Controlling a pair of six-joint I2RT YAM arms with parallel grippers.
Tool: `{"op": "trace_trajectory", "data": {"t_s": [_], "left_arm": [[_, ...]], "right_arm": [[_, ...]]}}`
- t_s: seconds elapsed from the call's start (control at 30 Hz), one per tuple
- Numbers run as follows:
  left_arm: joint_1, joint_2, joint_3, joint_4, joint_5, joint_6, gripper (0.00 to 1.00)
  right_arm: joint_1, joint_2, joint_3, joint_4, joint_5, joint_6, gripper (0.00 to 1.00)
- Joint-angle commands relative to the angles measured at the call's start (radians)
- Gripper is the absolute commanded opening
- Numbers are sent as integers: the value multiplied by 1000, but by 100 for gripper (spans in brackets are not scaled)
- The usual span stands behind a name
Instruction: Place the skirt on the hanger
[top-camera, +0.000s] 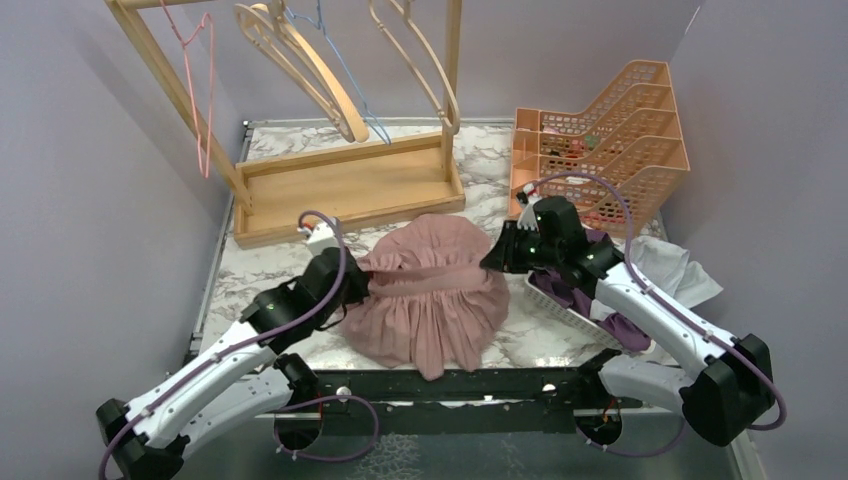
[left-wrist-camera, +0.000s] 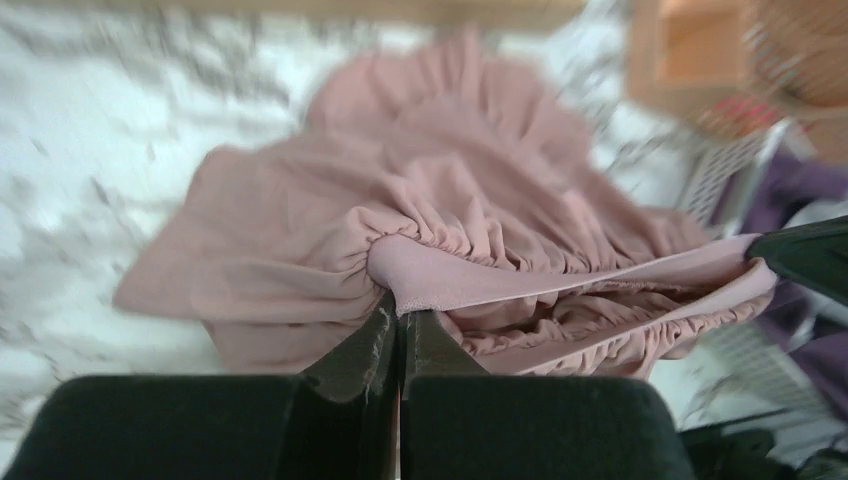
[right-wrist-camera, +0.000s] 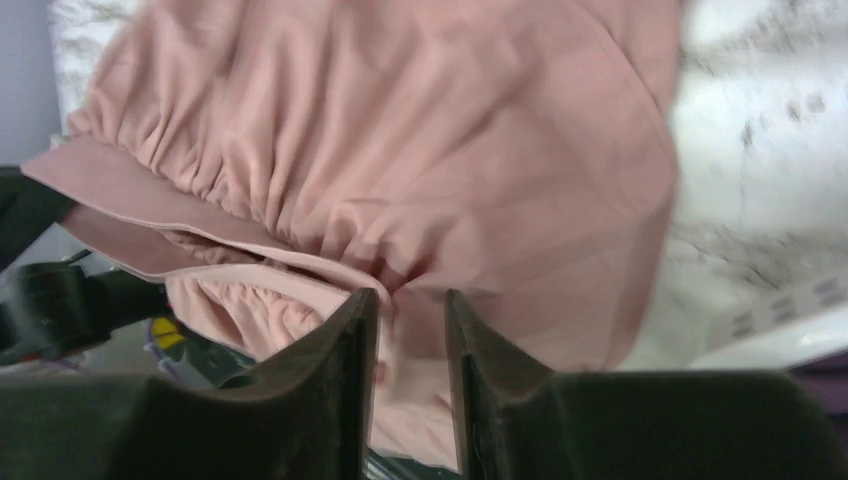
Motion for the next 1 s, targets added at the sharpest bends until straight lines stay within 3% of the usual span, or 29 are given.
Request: {"op": "trace_trajectory", "data": {"t_s": [0.0, 0.13, 0.27, 0.43, 0.63, 0.77, 0.87, 0.97], "left_arm": [[1, 27, -115, 88, 156, -148, 14], [0, 47, -119, 99, 183, -149, 27], [1, 57, -114, 99, 188, -137, 29], [0, 88, -115, 93, 196, -136, 28], [2, 129, -61, 69, 170, -99, 20], [2, 142, -24, 55, 139, -83, 19], [2, 155, -13, 53, 130, -76, 20], [4, 169, -11, 50, 122, -75, 21]], "right_arm": [[-3, 34, -17, -68, 85, -43, 44], [-3, 76, 92, -223, 136, -52, 60], [4, 145, 212, -346, 153, -76, 65], [108, 182, 275, -366, 224, -71, 65], [284, 184, 234, -393, 302, -50, 60], [420, 210, 232, -450, 418, 58, 62], [453, 240, 237, -470, 521, 150, 63], [460, 277, 247, -511, 626, 299, 55]]}}
